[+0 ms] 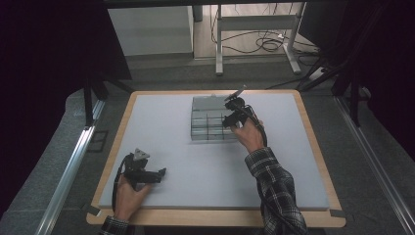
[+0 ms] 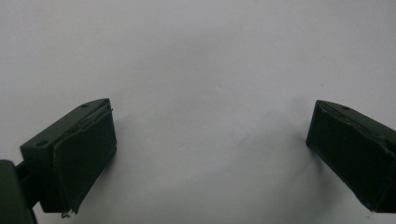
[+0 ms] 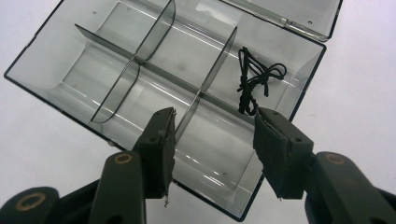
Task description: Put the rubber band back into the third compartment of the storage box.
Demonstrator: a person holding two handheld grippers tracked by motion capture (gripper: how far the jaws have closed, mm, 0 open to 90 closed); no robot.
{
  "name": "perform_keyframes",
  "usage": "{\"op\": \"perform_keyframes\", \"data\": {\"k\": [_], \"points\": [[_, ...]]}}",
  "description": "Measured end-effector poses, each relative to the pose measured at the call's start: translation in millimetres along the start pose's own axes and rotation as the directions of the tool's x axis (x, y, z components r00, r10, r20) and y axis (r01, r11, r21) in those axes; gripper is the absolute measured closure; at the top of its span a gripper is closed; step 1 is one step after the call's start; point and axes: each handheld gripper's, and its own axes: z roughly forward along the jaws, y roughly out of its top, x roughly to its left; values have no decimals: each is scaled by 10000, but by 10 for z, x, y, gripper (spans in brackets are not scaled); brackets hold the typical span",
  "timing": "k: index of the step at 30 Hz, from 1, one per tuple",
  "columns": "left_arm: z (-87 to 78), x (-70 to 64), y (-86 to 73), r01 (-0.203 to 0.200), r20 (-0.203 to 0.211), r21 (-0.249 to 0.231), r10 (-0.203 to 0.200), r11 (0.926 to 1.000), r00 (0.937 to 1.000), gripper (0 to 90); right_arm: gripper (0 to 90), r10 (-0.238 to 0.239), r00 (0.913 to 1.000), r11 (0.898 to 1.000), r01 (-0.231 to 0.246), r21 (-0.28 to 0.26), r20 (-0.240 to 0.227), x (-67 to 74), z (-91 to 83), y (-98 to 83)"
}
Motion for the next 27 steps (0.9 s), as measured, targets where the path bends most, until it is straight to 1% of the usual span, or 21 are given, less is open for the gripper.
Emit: {"op": "perform_keyframes", "data": {"k": [4, 5, 6, 8, 9, 10, 11, 12, 13, 14, 16, 24, 27], "points": [[0, 0, 0, 2, 0, -1, -2, 10000, 10000, 14, 482, -172, 9999, 9997, 172, -174, 8, 31, -13, -41], [0, 0, 0, -1, -1, 0, 1, 10000, 10000, 14, 458, -293, 9996, 9991, 294, -308, 44, 51, -24, -64], [0, 0, 0, -1, -1, 0, 1, 10000, 10000, 14, 458, -293, 9996, 9991, 294, -308, 44, 51, -24, -64], [0, 0, 0, -2, 0, 1, 2, 10000, 10000, 14, 417, -475, 9988, 9981, 480, -381, 136, 78, -31, -96], [0, 0, 0, -2, -1, 1, 2, 10000, 10000, 14, 417, -475, 9988, 9981, 480, -381, 136, 78, -31, -96], [0, 0, 0, -3, -3, 0, 3, 10000, 10000, 14, 389, -507, 9985, 9976, 516, -459, 200, 93, -31, -119], [0, 0, 0, -3, -3, 0, 3, 10000, 10000, 14, 389, -507, 9985, 9976, 516, -459, 200, 93, -31, -119], [0, 0, 0, 0, -2, -1, 0, 10000, 10000, 14, 369, -532, 9984, 9975, 541, -464, 211, 94, -31, -129], [0, 0, 0, -1, -1, 0, 1, 10000, 10000, 14, 329, -574, 9981, 9969, 586, -519, 228, 97, -31, -149], [0, 0, 0, 1, -2, -2, -1, 10000, 10000, 14, 329, -574, 9981, 9969, 586, -519, 228, 97, -31, -149], [0, 0, 0, 1, -1, -1, -1, 10000, 10000, 14, 284, -636, 9977, 9964, 649, -550, 250, 102, -41, -179], [0, -1, 0, -2, -4, -2, 2, 10000, 10000, 14, 220, -515, 9986, 9945, 526, -901, 144, 97, -131, -257], [0, -1, 0, -1, -4, -2, 1, 10000, 10000, 14, 210, -553, 9984, 9934, 564, -996, 139, 102, -155, -295]]}}
